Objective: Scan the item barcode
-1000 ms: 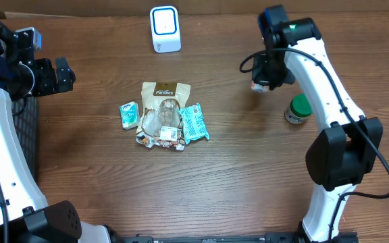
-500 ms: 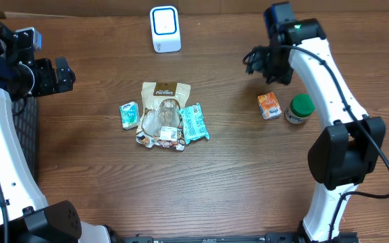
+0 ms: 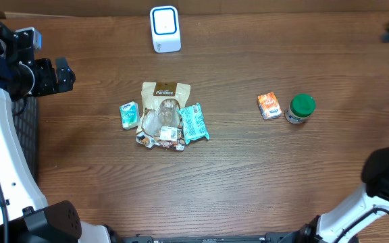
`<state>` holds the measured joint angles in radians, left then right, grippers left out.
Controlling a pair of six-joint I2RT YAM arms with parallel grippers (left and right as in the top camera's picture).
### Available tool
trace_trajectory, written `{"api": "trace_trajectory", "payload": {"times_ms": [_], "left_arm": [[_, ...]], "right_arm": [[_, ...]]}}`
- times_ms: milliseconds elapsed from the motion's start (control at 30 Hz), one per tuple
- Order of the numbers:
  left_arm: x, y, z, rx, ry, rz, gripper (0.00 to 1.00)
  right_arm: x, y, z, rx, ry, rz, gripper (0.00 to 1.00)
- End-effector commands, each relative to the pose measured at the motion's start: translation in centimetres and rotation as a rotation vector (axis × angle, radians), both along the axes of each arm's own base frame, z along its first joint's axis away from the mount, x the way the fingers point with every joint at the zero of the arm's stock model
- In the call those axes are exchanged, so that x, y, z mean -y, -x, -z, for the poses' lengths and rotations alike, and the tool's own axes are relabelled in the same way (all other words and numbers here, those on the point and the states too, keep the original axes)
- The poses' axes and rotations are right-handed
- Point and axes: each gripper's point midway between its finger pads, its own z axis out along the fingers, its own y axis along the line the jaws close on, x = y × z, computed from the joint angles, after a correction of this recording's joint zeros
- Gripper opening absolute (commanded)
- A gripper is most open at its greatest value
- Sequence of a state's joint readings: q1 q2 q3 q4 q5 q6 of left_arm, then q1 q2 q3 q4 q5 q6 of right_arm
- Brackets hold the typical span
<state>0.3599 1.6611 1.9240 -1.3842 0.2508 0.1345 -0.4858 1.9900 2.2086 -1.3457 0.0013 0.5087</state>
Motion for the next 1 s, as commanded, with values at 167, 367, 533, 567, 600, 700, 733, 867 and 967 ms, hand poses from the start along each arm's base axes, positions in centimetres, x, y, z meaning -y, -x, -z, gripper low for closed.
{"api": "trace_trajectory", "payload": {"times_ms": [167,367,533,567,600,700,733,867,967], "left_arm": [[0.3,-0.2,-0.2,0.008,-0.006,0.022,1.0],[0.3,-0.2,-0.2,0.008,-0.006,0.022,0.99],[0.3,-0.2,-0.2,0.008,-0.006,0.022,1.0],[0.3,-0.2,-0.2,0.008,-0.006,0.022,0.99],[0.3,-0.2,-0.2,0.008,-0.006,0.022,1.0],[0.3,-0.2,-0.2,0.008,-0.006,0.022,1.0],[0.3,-0.2,-0.2,0.008,-0.006,0.022,1.0],[0.3,-0.2,-0.2,0.008,-0.006,0.022,0.99],[0.3,-0.2,-0.2,0.008,-0.006,0.022,1.0]], "right_arm": [[5.4,3.1,-1.4,0.015,0.059,0.072,1.0],[7.8,3.9,-2.0,0.035,0.1,0.153,1.0],[7.9,1.7,-3.3,0.151,0.092,0.113,1.0],[7.7,1.1,-3.6,0.181,0.077,0.087,1.0],[7.3,0.6,-3.9,0.207,0.064,0.049,1.0],[6.5,-0.1,-4.2,0.244,0.037,-0.009,1.0],[6.0,-0.6,-4.4,0.263,0.029,-0.05,1.0],[3.5,-2.5,-5.0,0.304,0.015,-0.151,1.0],[0.8,-3.9,-5.5,0.317,0.011,-0.222,1.0]]}}
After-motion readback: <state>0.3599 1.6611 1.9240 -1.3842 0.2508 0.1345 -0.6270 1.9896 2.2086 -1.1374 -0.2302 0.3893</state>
